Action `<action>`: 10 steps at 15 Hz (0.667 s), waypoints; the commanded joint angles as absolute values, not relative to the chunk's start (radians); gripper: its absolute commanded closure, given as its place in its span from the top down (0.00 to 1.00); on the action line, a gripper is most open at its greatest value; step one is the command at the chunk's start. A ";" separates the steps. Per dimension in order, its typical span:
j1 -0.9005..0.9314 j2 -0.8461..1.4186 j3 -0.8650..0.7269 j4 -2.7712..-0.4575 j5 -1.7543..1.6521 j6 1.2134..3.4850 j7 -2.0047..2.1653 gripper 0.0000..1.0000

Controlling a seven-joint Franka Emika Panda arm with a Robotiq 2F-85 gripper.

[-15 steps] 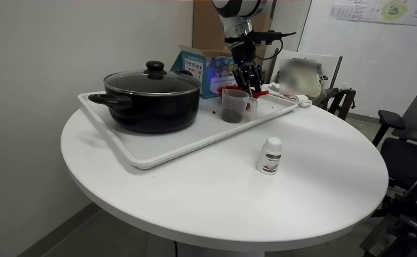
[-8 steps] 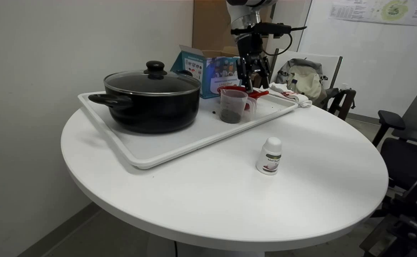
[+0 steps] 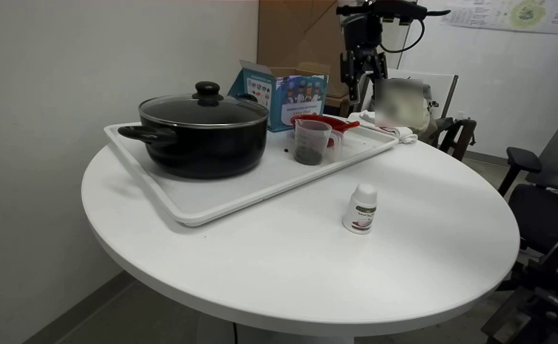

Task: Use the spoon to scoop some beans from the red bowl into the jar

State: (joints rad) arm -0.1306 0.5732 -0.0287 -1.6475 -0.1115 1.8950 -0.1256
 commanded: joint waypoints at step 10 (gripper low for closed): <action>-0.078 0.205 -0.037 -2.121 -0.118 2.140 -0.125 1.00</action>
State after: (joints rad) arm -0.0869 0.2038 -0.0279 -2.1242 -0.1202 2.1431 -0.1231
